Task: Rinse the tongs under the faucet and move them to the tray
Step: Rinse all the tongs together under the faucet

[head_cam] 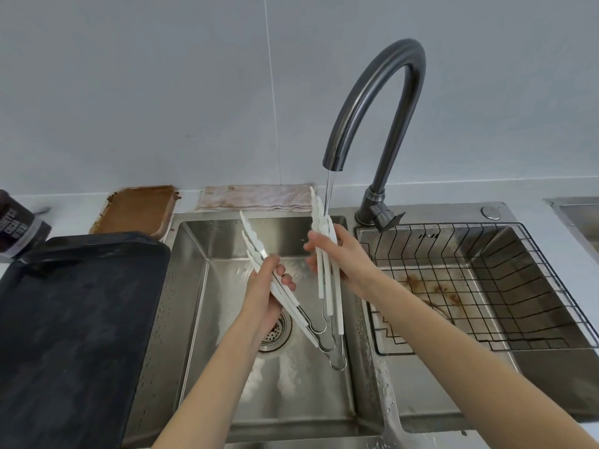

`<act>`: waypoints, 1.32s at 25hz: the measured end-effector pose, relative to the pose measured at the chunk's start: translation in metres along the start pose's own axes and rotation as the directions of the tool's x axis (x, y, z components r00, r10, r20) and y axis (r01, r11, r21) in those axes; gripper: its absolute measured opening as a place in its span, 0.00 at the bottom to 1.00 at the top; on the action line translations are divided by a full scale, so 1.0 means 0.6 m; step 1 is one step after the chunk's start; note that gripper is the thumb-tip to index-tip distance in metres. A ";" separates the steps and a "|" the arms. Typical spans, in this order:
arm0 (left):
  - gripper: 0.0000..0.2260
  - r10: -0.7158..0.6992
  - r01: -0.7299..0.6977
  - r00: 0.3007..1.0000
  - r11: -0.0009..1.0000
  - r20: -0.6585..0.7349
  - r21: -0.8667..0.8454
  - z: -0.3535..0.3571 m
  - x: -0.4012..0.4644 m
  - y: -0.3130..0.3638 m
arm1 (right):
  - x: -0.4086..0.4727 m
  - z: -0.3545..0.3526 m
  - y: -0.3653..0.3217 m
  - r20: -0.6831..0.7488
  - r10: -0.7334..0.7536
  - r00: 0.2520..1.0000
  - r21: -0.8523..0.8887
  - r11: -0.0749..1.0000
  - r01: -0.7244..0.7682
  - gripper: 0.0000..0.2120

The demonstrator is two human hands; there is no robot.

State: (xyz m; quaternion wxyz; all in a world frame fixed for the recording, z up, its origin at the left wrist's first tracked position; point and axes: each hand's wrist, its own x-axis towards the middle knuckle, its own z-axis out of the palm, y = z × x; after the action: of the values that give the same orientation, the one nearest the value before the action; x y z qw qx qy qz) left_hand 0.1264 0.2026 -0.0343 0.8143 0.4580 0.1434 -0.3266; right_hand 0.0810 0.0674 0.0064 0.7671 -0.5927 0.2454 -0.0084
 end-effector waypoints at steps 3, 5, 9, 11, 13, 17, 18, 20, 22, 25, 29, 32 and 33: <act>0.10 -0.043 0.043 0.999 0.998 0.013 -0.054 -0.009 0.004 -0.006 | 0.015 0.011 -0.020 0.066 -0.043 0.997 0.008 0.999 0.043 0.14; 0.11 -0.038 0.040 0.999 0.998 0.037 -0.041 -0.016 0.010 -0.004 | 0.022 0.015 -0.025 0.081 -0.064 0.995 0.023 0.998 0.063 0.11; 0.05 -0.010 0.012 0.995 1.000 0.097 -0.029 -0.024 0.019 0.003 | 0.027 0.013 -0.027 0.082 -0.057 0.995 -0.043 0.997 0.061 0.06; 0.05 -0.025 0.026 0.994 1.000 0.103 -0.014 -0.026 0.020 0.001 | 0.027 0.012 -0.030 0.066 -0.020 0.998 -0.127 0.991 0.028 0.04; 0.04 -0.044 0.043 0.993 0.999 0.113 0.013 -0.024 0.018 -0.003 | 0.028 0.011 -0.030 0.022 -0.031 0.999 -0.212 0.977 0.035 0.05; 0.03 -0.091 0.086 0.991 0.995 0.096 0.052 -0.020 0.018 -0.013 | 0.019 0.009 -0.026 -0.042 -0.135 0.990 -0.338 0.934 0.113 0.09; 0.03 -0.099 0.095 0.991 0.994 0.089 0.047 -0.020 0.019 -0.016 | 0.016 0.007 -0.025 -0.031 -0.163 0.986 -0.361 0.922 0.141 0.07; 0.03 -0.110 0.105 0.990 0.993 0.089 0.054 -0.019 0.020 -0.020 | 0.009 0.003 -0.023 -0.013 -0.203 0.979 -0.374 0.909 0.184 0.04; 0.03 -0.110 0.102 0.988 0.991 0.104 0.082 -0.019 0.020 -0.021 | 0.002 -0.002 -0.020 -0.024 -0.226 0.974 -0.332 0.921 0.205 0.05; 0.05 -0.099 0.081 0.986 0.988 0.135 0.133 -0.014 0.019 -0.022 | -0.012 -0.015 -0.012 -0.044 -0.251 0.967 -0.315 0.922 0.225 0.08; 0.11 -0.092 0.041 0.975 0.970 0.204 0.242 0.002 0.016 -0.019 | -0.028 -0.043 0.003 -0.100 -0.237 0.966 -0.250 0.946 0.206 0.09; 0.12 -0.078 -0.019 0.953 0.949 0.293 0.315 0.024 0.015 -0.008 | -0.037 -0.064 0.017 -0.211 -0.201 0.957 -0.162 0.972 0.169 0.10; 0.11 -0.067 -0.042 0.949 0.942 0.308 0.333 0.035 0.016 -0.002 | -0.040 -0.069 0.021 -0.248 -0.184 0.951 -0.125 0.980 0.157 0.10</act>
State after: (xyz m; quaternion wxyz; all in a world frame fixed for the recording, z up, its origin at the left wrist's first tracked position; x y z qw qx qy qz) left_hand 0.1315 0.1808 -0.0292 0.7346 0.5309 -0.0432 -0.4202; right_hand 0.0406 0.0408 -0.0035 0.6932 -0.6446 0.2910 -0.1390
